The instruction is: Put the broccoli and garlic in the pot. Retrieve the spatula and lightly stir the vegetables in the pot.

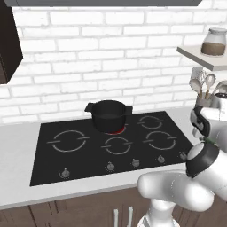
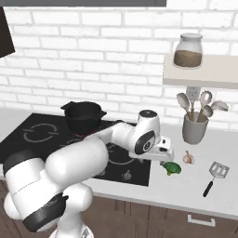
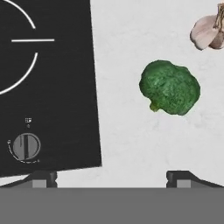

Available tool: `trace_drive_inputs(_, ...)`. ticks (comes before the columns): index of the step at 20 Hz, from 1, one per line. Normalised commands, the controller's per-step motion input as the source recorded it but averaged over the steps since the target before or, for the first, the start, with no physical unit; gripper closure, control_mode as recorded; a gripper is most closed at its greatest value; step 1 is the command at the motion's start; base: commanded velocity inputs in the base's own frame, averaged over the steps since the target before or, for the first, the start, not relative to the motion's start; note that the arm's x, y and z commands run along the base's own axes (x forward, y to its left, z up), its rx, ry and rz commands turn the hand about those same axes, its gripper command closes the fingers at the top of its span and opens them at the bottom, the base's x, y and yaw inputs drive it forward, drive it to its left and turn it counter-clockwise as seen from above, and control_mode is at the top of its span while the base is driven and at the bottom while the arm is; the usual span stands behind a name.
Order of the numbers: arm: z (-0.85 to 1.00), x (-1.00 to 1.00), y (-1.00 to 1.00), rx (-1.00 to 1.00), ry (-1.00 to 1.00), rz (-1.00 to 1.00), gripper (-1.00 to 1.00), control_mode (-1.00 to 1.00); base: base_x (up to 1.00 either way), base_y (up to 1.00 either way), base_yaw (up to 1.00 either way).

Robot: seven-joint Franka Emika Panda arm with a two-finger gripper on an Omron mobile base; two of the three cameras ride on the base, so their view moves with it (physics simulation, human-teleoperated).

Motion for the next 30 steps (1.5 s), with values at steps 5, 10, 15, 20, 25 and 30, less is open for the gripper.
trace_drive_inputs(5, -0.20, 0.12, -0.25, -0.04, -0.06, 0.14, -1.00, -1.00, 0.00, 0.00, 0.00)
trace_drive_inputs(10, -0.02, 0.03, -0.20, -0.10, 0.02, 0.07, -1.00, -1.00, 0.00, 0.00, 0.00)
trace_drive_inputs(15, -0.12, 0.06, -0.13, -0.12, 0.02, 0.02, -1.00, -1.00, 0.00, 0.00, 0.00)
trace_drive_inputs(20, -0.22, 0.12, -0.01, -0.04, 0.00, 0.01, -1.00, -1.00, 0.00, 0.00, 0.00)
trace_drive_inputs(25, -0.10, 0.19, 0.00, 0.00, 0.00, 0.00, -1.00, -1.00, 0.00, 0.00, 0.00)
trace_drive_inputs(30, -0.01, 0.25, -0.02, 0.00, 0.00, 0.00, -1.00, -1.00, 0.00, 0.00, 0.00)
